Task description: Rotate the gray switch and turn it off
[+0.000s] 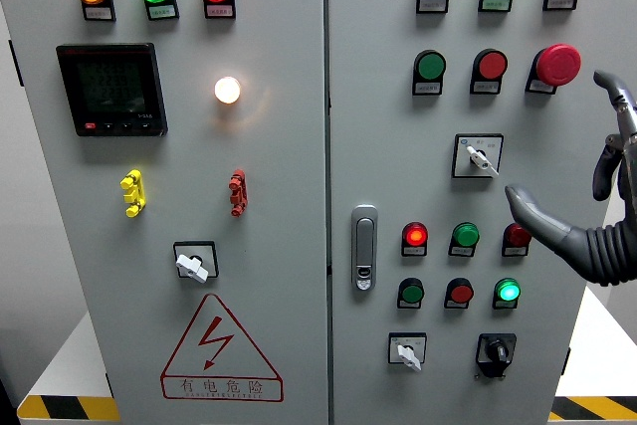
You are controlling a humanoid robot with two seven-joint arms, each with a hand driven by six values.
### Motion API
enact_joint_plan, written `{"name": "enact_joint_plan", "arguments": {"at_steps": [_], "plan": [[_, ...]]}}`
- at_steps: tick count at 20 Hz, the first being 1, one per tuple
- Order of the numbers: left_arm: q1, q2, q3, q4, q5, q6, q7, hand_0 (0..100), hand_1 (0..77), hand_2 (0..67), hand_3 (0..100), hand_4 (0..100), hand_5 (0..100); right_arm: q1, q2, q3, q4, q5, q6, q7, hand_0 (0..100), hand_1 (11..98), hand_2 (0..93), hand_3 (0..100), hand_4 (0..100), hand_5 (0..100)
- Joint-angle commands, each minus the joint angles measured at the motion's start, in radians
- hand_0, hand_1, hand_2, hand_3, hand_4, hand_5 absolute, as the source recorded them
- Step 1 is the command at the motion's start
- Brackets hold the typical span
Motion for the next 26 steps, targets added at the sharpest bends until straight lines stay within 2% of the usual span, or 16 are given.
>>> {"name": "enact_joint_plan", "arguments": {"at_steps": [1, 12, 15, 16, 22, 26], "plan": [[0.000, 0.000, 0.000, 0.000, 0.000, 0.000, 0.000, 0, 0.0, 13.2, 18, 10, 12, -0.001, 0.0000, 0.000, 0.000, 0.000, 0.000, 0.000, 0, 40.4, 6.5, 94, 100, 100], [0.000, 0.000, 0.000, 0.000, -0.001, 0.000, 0.000, 0, 0.0, 13.2, 18, 10, 12, 0.006, 0.0000, 0.006, -0.017, 0.000, 0.002, -0.002, 0, 40.2, 9.6, 94, 100, 100], [0.000, 0.000, 0.000, 0.000, 0.000, 0.000, 0.000, 0, 0.0, 13.2, 18, 10, 12, 0.017, -0.0015, 0.006, -0.034, 0.000, 0.003, -0.008, 0, 38.7, 18.5, 91, 100, 100], [0.000, 0.000, 0.000, 0.000, 0.000, 0.000, 0.000, 0, 0.0, 13.2, 18, 10, 12, 0.020, -0.0015, 0.006, -0.038, -0.001, 0.003, -0.011, 0, 38.4, 26.8, 90, 100, 100], [0.000, 0.000, 0.000, 0.000, -0.001, 0.000, 0.000, 0, 0.0, 13.2, 18, 10, 12, 0.052, -0.0015, -0.005, -0.074, 0.040, 0.005, -0.100, 0, 36.5, 42.5, 87, 100, 100], [0.000, 0.000, 0.000, 0.000, 0.000, 0.000, 0.000, 0, 0.0, 13.2, 18, 10, 12, 0.066, -0.0015, -0.008, -0.098, 0.040, 0.005, -0.101, 0, 35.8, 51.1, 86, 100, 100]]}}
